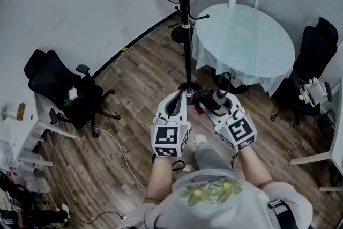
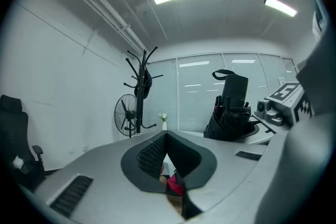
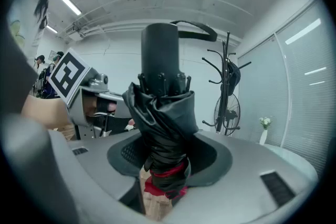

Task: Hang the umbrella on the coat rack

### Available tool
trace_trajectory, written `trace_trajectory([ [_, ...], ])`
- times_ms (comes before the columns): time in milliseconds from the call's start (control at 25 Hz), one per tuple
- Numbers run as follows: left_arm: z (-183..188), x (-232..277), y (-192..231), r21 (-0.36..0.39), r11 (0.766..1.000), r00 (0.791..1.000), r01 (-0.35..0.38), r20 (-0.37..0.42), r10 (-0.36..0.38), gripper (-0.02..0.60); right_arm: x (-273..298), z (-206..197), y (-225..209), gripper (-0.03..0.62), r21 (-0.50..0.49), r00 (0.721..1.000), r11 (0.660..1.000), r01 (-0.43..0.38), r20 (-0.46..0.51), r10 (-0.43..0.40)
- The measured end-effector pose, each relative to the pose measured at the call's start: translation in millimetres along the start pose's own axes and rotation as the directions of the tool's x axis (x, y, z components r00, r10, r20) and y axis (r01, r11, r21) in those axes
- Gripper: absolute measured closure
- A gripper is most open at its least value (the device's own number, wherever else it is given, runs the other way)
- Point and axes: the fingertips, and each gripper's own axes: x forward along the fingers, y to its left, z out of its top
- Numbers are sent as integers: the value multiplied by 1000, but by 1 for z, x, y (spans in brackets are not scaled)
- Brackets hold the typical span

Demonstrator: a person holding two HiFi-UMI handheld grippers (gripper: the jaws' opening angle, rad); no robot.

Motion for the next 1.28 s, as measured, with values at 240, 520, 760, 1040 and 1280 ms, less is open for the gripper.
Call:
trace_trajectory([
  [240, -8, 20, 8, 17, 1000, 1000, -8, -28, 8, 580, 21, -11, -15, 390, 16, 999, 999, -29, -20, 30],
  [520, -9, 67, 31, 4, 1000, 999, -29, -27, 29, 580, 62, -19, -48, 390, 46, 998, 997, -64, -21, 65],
  [760, -15, 119, 42, 15, 1000, 998, -8, -61, 9, 580, 99, -25, -82, 388, 59, 995, 994, -91, -27, 92],
  [1040, -8, 178, 58, 33, 999, 998, -4, -60, 5, 580, 133, -30, -137, 388, 61, 997, 995, -76, -28, 78],
  [1280, -9, 226, 64, 52, 999, 998, -16, -64, 19, 580, 158, -36, -179, 388, 66, 995, 993, -97, -17, 98],
])
